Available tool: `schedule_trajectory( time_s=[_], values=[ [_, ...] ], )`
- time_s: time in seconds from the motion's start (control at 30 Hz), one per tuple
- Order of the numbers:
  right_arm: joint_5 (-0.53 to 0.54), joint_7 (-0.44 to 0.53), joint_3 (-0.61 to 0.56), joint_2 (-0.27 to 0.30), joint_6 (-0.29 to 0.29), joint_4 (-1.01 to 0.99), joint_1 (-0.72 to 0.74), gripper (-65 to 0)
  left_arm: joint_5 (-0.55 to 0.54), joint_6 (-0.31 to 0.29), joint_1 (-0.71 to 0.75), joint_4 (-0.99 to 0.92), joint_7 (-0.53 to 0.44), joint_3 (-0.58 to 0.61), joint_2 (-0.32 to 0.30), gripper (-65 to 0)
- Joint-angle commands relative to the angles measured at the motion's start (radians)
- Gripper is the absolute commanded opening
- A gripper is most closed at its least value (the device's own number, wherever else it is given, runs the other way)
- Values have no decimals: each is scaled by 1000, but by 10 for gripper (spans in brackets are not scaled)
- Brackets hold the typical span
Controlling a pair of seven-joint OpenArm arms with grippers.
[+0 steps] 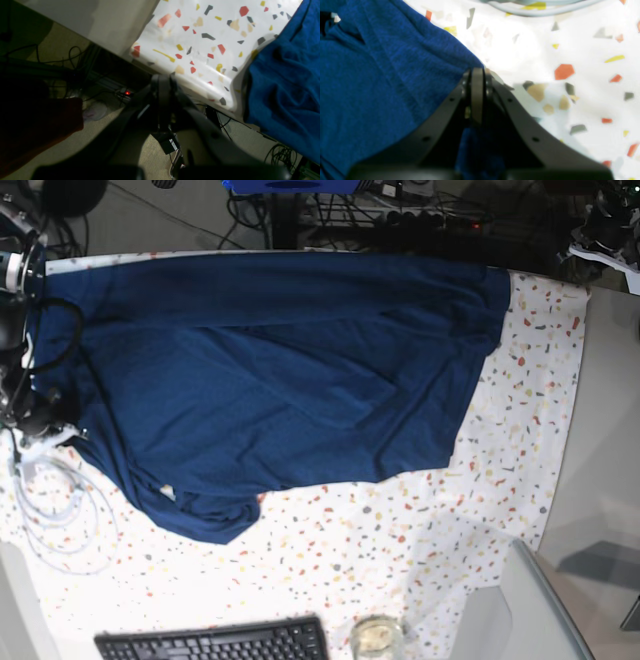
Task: Layout the t-shirt on the table in an organized manner, then fold the t-shirt properly
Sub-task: 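Grasp the shirt edge near the left gripper's side with the left gripper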
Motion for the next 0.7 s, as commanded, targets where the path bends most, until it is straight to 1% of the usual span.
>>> schedule_trajectory(
  time_s=[0.0,0.03,0.17,0.33,0.4,0.5,0.6,0.67],
  values=[
    [12,20,30,25,6,65,-11,-644,-13,-7,10,20,-15,-5,-8,-650],
    [12,17,43,23,6,117,-37,-644,-13,-7,10,21,-15,-5,-6,-650],
    [12,-49,51,23,6,255,-96,-644,-13,-7,8,21,-15,5,-6,-650],
    [12,-60,45,23,6,370,-154,-644,-13,-7,13,25,-15,87,-6,-650],
    [12,-60,43,23,6,379,-160,-644,-13,-7,13,25,-15,133,1,-650],
    [12,-62,42,23,6,378,-160,-644,-13,-7,8,81,-15,212,37,-650],
    [10,-62,42,22,6,378,-160,-641,-13,-6,2,176,-15,330,81,-650],
    [7,-62,48,3,6,378,-157,-635,-13,-4,-12,216,-19,423,97,-650]
  ],
)
